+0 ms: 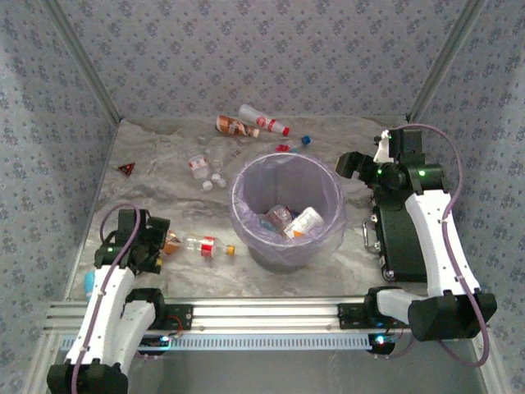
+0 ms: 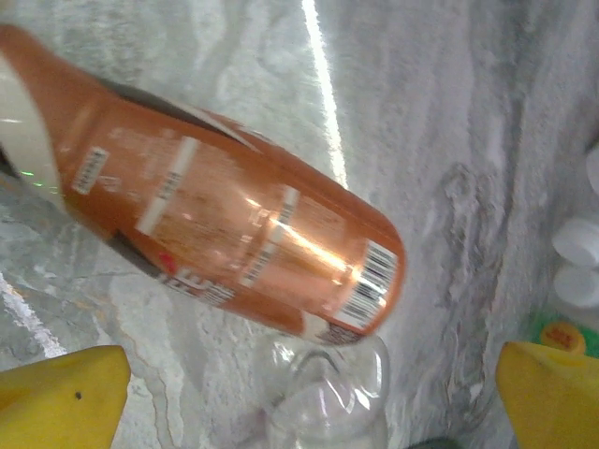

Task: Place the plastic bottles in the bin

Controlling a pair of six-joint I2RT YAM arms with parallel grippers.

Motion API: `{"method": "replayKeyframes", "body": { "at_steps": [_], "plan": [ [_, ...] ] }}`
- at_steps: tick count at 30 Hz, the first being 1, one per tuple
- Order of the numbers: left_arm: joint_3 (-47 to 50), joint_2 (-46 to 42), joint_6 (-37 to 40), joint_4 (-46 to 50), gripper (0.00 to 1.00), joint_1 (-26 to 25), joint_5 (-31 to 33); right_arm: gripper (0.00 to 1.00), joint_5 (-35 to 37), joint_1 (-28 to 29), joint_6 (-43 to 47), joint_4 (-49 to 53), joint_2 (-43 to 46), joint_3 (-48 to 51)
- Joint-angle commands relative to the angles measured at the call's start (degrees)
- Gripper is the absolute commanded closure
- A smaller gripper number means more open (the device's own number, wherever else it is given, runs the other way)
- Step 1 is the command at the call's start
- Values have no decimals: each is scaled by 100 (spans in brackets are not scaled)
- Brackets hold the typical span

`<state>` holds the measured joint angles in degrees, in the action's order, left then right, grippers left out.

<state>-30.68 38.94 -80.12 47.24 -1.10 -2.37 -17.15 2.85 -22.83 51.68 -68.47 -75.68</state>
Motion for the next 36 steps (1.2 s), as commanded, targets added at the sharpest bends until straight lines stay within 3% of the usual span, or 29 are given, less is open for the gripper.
{"method": "replayKeyframes", "body": {
  "at_steps": [1, 16, 28, 36],
  "plan": [
    [251, -27, -804, -272, 0, 35, 205, 3, 59, -38, 121, 131, 9, -161],
    [861, 692, -1071, -1694, 3, 235, 497, 3, 173, -66, 131, 334, 88, -237],
    [1141, 1105, -1088, -2365, 22, 334, 361, 3, 238, -89, 94, 359, 174, -196],
    [1102, 956, -977, -2241, 37, 356, 448, 3, 249, -87, 77, 369, 227, -189]
  ]
}}
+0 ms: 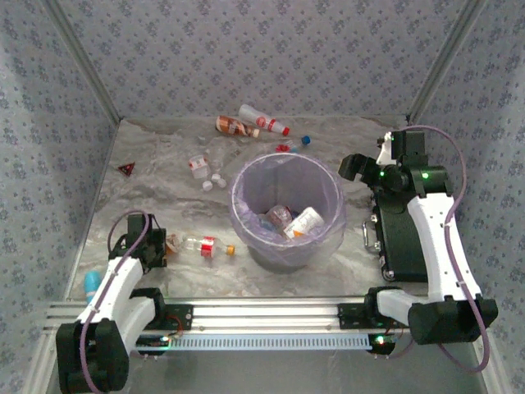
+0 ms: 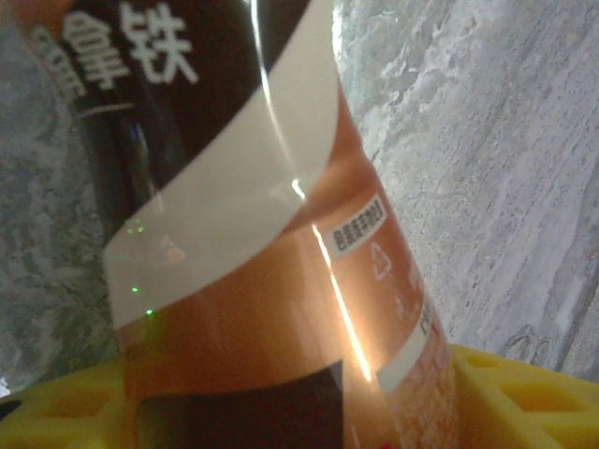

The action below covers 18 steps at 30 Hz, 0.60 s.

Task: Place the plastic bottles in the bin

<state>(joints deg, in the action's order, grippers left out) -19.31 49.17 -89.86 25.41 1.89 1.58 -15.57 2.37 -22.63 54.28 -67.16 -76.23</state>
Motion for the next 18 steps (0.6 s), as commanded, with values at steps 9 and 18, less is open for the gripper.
{"method": "replayKeyframes", "body": {
  "at_steps": [9, 18],
  "plan": [
    [-791, -274, 832, 401, 44, 70, 341, 3, 48, -35, 31, 133, 115, -164],
    [-3273, 155, 3481, 1022, 55, 40, 182, 3, 26, 32, -116, 83, 157, -212]
  ]
}}
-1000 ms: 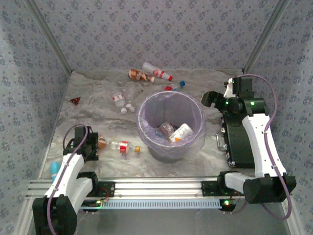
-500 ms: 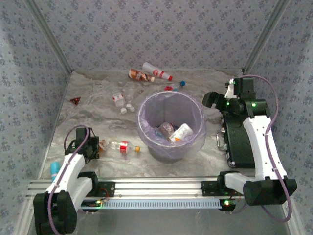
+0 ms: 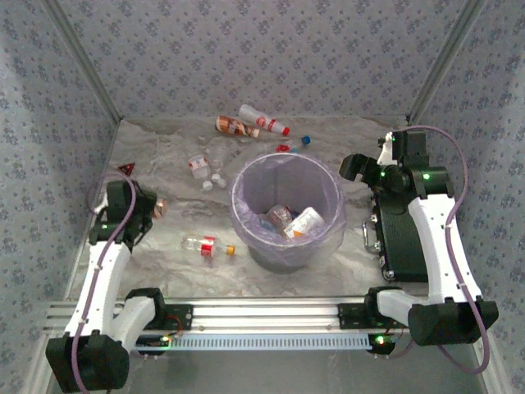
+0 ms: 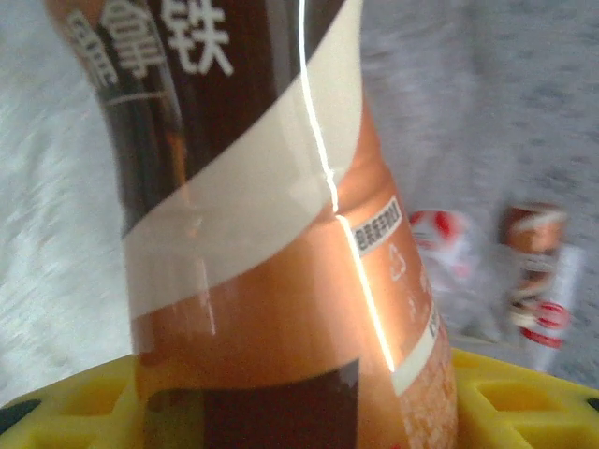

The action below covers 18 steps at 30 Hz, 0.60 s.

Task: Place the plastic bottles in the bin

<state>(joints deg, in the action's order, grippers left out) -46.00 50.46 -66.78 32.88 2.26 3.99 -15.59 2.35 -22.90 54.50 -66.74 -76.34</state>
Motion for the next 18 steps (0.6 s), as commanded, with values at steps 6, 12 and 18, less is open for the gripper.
{"method": "replayKeyframes", "body": {
  "at_steps": [6, 12, 18],
  "plan": [
    [-1766, 66, 2154, -28, 73, -349, -243, 4, -868, 50, -265, -342, 116, -136],
    [-2932, 694, 2932, -222, 100, -1368, -1038, 7, -1964, 62, -621, -848, 126, -90],
    [-4424, 1686, 4093, 251, 100, -2699, -2267, 14, -1810, 217, -548, -521, 82, -143]
  ]
}}
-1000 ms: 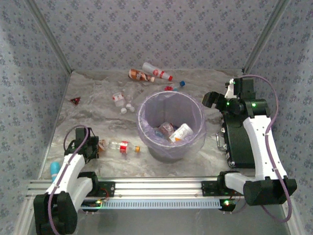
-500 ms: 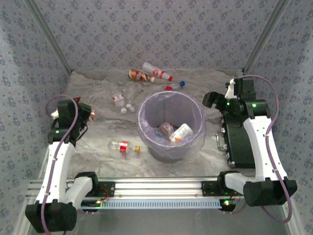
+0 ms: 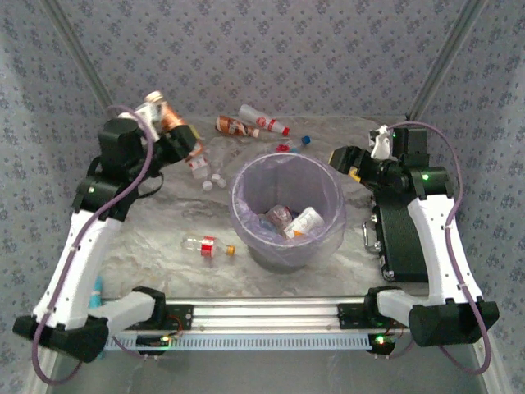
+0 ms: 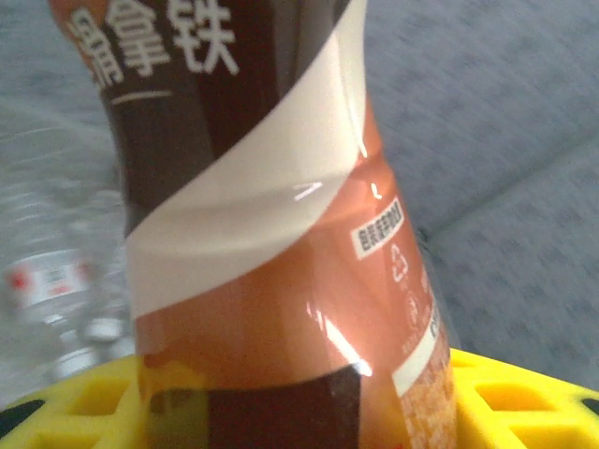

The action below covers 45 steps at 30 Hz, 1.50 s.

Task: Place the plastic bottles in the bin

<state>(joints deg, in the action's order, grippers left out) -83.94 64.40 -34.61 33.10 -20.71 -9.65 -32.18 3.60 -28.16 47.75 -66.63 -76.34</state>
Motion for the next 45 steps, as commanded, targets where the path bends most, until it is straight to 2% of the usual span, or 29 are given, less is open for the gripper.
{"method": "replayKeyframes", "body": {
  "at_steps": [1, 6, 11, 14, 17, 25, 31, 33, 35, 38, 42, 43, 45],
  "plan": [
    [-843, 425, 1030, 346, 100, -576, -1147, 16, -178, 110, 1, 197, 63, -131],
    [-1826, 1262, 1662, 1336, 100, -1562, -1722, 33, -300, 314, 103, 367, 3, -63],
    [-1892, 1579, 1879, 1589, 100, -2019, -2266, 48, -340, 385, 152, 402, -48, 11],
    [-1838, 1750, 2021, 1674, 100, -2278, -2375, 53, -287, 394, 188, 422, -95, 45],
    [-1888, 1997, 2377, 1968, 100, -2534, -2359, 54, -255, 411, 189, 393, -120, 80],
    [-1687, 2565, 2789, 2438, 100, -2697, -2358, 56, -216, 403, 263, 446, -135, 40],
    [-1545, 2916, 3053, 2819, 98, -2888, -1894, 56, -207, 400, 276, 428, -181, 19],
    [-1552, 3056, 3187, 2930, 90, -3000, -1835, 56, -178, 405, 285, 422, -196, 21],
    [-1613, 3218, 3302, 3072, 73, -3111, -1826, 56, -166, 394, 294, 420, -217, 5],
    [-1707, 3373, 3384, 3170, 55, -3159, -1960, 56, -156, 388, 303, 424, -236, -11],
    [-1687, 3356, 3361, 2912, 19, -3159, -2067, 57, -166, 379, 327, 415, -241, 5],
    [-1695, 3344, 3346, 2855, 14, -3159, -2119, 56, -165, 368, 337, 427, -236, 0],
    [-1718, 3329, 3303, 2778, 11, -3164, -2113, 56, -162, 361, 363, 450, -236, 4]
  ]
}}
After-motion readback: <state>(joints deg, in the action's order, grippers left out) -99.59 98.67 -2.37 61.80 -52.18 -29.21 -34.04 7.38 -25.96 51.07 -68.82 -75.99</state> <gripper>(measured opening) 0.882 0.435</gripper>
